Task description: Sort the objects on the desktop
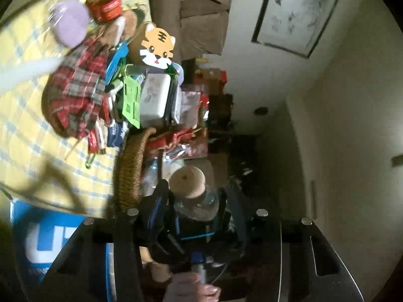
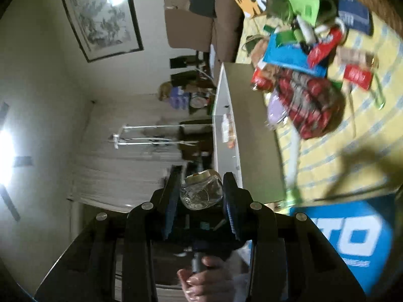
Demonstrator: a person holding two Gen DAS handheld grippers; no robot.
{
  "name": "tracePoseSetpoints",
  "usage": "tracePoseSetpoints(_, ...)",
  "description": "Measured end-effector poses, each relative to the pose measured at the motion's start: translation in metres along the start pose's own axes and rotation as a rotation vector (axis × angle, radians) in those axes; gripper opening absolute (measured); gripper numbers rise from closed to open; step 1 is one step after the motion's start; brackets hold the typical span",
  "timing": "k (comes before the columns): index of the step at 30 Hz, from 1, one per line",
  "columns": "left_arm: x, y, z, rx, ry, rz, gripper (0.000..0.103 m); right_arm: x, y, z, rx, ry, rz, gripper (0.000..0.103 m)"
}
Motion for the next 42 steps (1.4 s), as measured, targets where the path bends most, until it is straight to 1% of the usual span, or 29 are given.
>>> tracePoseSetpoints(1,0.000,-0.001,-0.001,-0.005,-0.002,-0.002,0.048,-0.003,0.000,0.003,0.007,0.002,0.001,0.034)
tracePoseSetpoints(3,0.003,-0.003,-0.007,-0.009,0.021,-0.011,0.048,-0.009,0.002,0.006,0.005,0.000,0.004,0.034)
tracePoseSetpoints(5,0.006,-0.004,-0.015,-0.037,0.051,-0.032,0.048,-0.013,0.003,0.008,0.012,-0.002,0.002,0.034)
tracePoseSetpoints(6,0.007,-0.004,-0.018,-0.031,0.062,-0.025,0.047,-0.014,0.004,0.008,0.013,0.007,0.002,0.034)
tracePoseSetpoints(7,0.006,-0.003,-0.019,-0.027,0.067,-0.011,0.028,-0.014,0.004,0.007,0.013,0.017,0.001,0.034)
tracePoseSetpoints(8,0.005,-0.003,-0.019,-0.020,0.067,-0.009,0.021,-0.015,0.004,0.005,0.017,0.026,-0.002,0.034)
tracePoseSetpoints(10,0.005,-0.006,-0.019,0.005,0.079,-0.013,0.023,-0.017,0.004,0.005,0.030,0.032,0.000,0.033)
tracePoseSetpoints(12,0.005,-0.007,-0.020,0.019,0.088,-0.015,0.022,-0.020,0.004,0.004,0.013,0.043,-0.005,0.033)
tracePoseSetpoints(13,0.005,-0.007,-0.021,0.028,0.097,-0.013,0.025,-0.021,0.005,0.003,0.014,0.048,-0.002,0.034)
tracePoseSetpoints(15,0.004,-0.006,-0.020,0.022,0.089,-0.016,0.038,-0.023,0.008,0.004,0.025,0.061,0.017,0.034)
tracePoseSetpoints(16,0.003,-0.005,-0.018,0.032,0.083,-0.008,0.038,-0.024,0.010,0.005,0.029,0.064,0.023,0.034)
tracePoseSetpoints(17,0.001,-0.004,-0.017,0.038,0.074,0.007,0.035,-0.025,0.011,0.007,0.034,0.062,0.026,0.034)
tracePoseSetpoints(18,0.001,-0.001,-0.018,0.065,0.076,0.036,0.027,-0.027,0.011,0.008,0.038,0.058,0.030,0.034)
tracePoseSetpoints(20,0.001,0.001,-0.020,0.092,0.066,0.056,0.026,-0.030,0.012,0.010,0.043,0.054,0.030,0.033)
tracePoseSetpoints(22,0.003,0.003,-0.024,0.121,0.062,0.071,0.020,-0.031,0.011,0.010,0.037,0.046,0.025,0.033)
tracePoseSetpoints(25,0.008,0.007,-0.034,0.136,0.065,0.094,0.020,-0.032,0.012,0.007,0.018,0.045,0.025,0.035)
tracePoseSetpoints(28,0.013,0.009,-0.039,0.190,0.062,0.125,0.020,-0.027,0.009,-0.004,-0.008,0.053,0.016,0.038)
tracePoseSetpoints(29,0.017,0.010,-0.042,0.215,0.061,0.147,0.020,-0.023,0.006,-0.009,-0.040,0.055,-0.007,0.041)
tracePoseSetpoints(30,0.019,0.012,-0.041,0.244,0.048,0.176,0.020,-0.019,0.003,-0.015,-0.088,0.057,-0.028,0.045)
tracePoseSetpoints(31,0.021,0.015,-0.041,0.299,0.034,0.223,0.020,-0.015,0.002,-0.021,-0.158,0.061,-0.054,0.047)
tracePoseSetpoints(32,0.022,0.019,-0.040,0.368,0.016,0.286,0.020,-0.007,0.000,-0.028,-0.288,0.061,-0.119,0.047)
tracePoseSetpoints(33,0.022,0.023,-0.037,0.435,-0.007,0.355,0.020,0.000,-0.001,-0.034,-0.388,0.068,-0.171,0.047)
tracePoseSetpoints(34,0.022,0.026,-0.034,0.506,-0.030,0.430,0.020,0.008,-0.002,-0.038,-0.506,0.071,-0.228,0.047)
tracePoseSetpoints(35,0.021,0.028,-0.032,0.550,-0.054,0.483,0.020,0.019,0.001,-0.039,-0.651,0.048,-0.292,0.046)
tracePoseSetpoints(36,0.020,0.029,-0.030,0.577,-0.078,0.522,0.020,0.028,0.006,-0.038,-0.733,0.030,-0.322,0.045)
tracePoseSetpoints(37,0.019,0.030,-0.028,0.605,-0.101,0.560,0.020,0.038,0.013,-0.032,-0.799,-0.011,-0.341,0.041)
tracePoseSetpoints(38,0.018,0.030,-0.026,0.620,-0.125,0.587,0.020,0.044,0.021,-0.026,-0.831,-0.043,-0.343,0.039)
tracePoseSetpoints(40,0.017,0.029,-0.025,0.627,-0.151,0.611,0.020,0.056,0.039,-0.009,-0.909,-0.113,-0.356,0.027)
tracePoseSetpoints(42,0.019,0.026,-0.026,0.627,-0.158,0.609,0.020,0.068,0.059,0.004,-1.033,-0.159,-0.401,0.027)
Point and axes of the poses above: each gripper's, at about its wrist camera, not at the fingertips, and z roughly the way its jaws point, y to its right, x to its top, the point moved 7 cm from there along z, roughly the way its jaws point, and after that the axes turned 4 degrees about -y, right-handed, at the moved point
